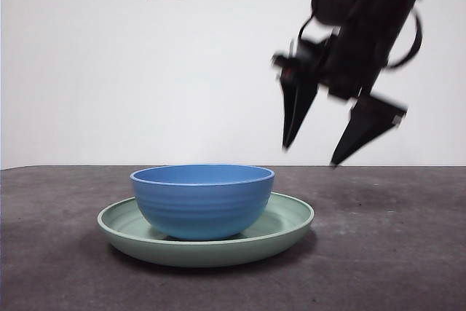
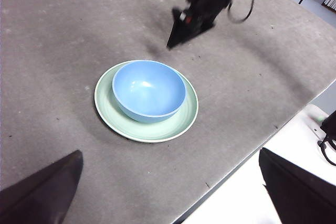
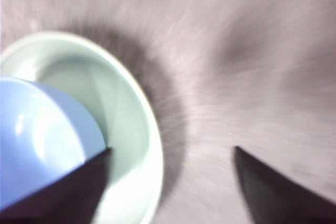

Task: Pick up the blue bowl, put it on the green plate, put it on desk

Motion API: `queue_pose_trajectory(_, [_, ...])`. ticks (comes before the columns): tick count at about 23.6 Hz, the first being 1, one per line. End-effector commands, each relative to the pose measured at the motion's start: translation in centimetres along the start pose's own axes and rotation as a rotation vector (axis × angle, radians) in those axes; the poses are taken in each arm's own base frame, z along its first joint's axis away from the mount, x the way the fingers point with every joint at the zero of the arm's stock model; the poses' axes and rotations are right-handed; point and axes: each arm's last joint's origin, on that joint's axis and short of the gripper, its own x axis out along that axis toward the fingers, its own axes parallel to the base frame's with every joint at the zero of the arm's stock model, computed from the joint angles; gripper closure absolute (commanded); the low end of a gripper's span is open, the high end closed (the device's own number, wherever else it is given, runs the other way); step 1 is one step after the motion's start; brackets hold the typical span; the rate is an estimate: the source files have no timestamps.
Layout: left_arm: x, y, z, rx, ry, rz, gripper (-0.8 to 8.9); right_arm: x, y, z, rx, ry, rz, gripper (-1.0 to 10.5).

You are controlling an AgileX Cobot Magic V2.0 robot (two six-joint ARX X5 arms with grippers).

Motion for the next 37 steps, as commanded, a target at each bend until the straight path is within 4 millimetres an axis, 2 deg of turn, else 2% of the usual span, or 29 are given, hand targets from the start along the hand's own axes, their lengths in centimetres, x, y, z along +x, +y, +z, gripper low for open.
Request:
queue_pose_trajectory(1, [-0.4,-0.1,0.3,0.016,-0.023,-0.009,1.91,-2.9,1.1,0.4,-0.079,-0.033,-0.036,4.2])
queue_pose_trajectory(6, [-0.4,-0.1,0.3,0.016,-0.023,-0.009,1.92,-9.5,2.1,-2.5,-0.153,-0.099,-0.149,4.2])
queue_pose_trajectory(8, [-0.4,-0.1,0.3,0.01,-0.022,-0.009,1.92,-12.2,2.3,-4.1,-0.157,-0.131,-0.194,3.7])
queue_pose_trajectory(9, [-0.4,-0.1,0.3,0.008,-0.023,-0.009,1.92,-13.4,2.5,-5.0,-0.159,-0.148,-0.197,3.3])
queue_pose_trajectory(11, [-0.4,-0.1,0.3,0.008,-0.024,-0.009,1.92,-15.8,2.7,-6.9,-0.166,-0.17,-0.192,3.2])
queue_pose_trajectory(15, [-0.4,-0.1,0.3,0.031,-0.024,-0.009,1.92,-18.9,3.2,-11.5,-0.213,-0.22,-0.158,3.2])
queue_pose_trajectory(21, [-0.4,-0.1,0.3,0.031,-0.024,-0.009,1.92,-19.5,1.7,-19.9,-0.275,-0.29,-0.07,3.2])
queue_pose_trajectory(26, [-0.3,-0.1,0.3,0.031,-0.022,-0.008,1.94,-19.6,-0.5,-25.8,-0.276,-0.386,-0.005,3.2])
queue_pose_trajectory(29, [-0.3,-0.1,0.3,0.03,-0.022,-0.008,1.98,-20.4,-1.1,-28.0,-0.293,-0.477,0.023,3.2])
queue_pose_trajectory(31, [-0.3,-0.1,0.3,0.028,-0.021,-0.008,1.98,-20.6,-1.3,-28.7,-0.292,-0.496,0.029,3.2])
queue_pose_trajectory(34, [-0.3,-0.1,0.3,0.023,-0.021,-0.008,2.03,-20.8,-1.5,-29.2,-0.295,-0.511,0.033,3.2])
queue_pose_trajectory(37, [-0.3,-0.1,0.3,0.024,-0.021,-0.008,2.61,-20.8,-1.6,-29.4,-0.297,-0.52,0.034,3.2])
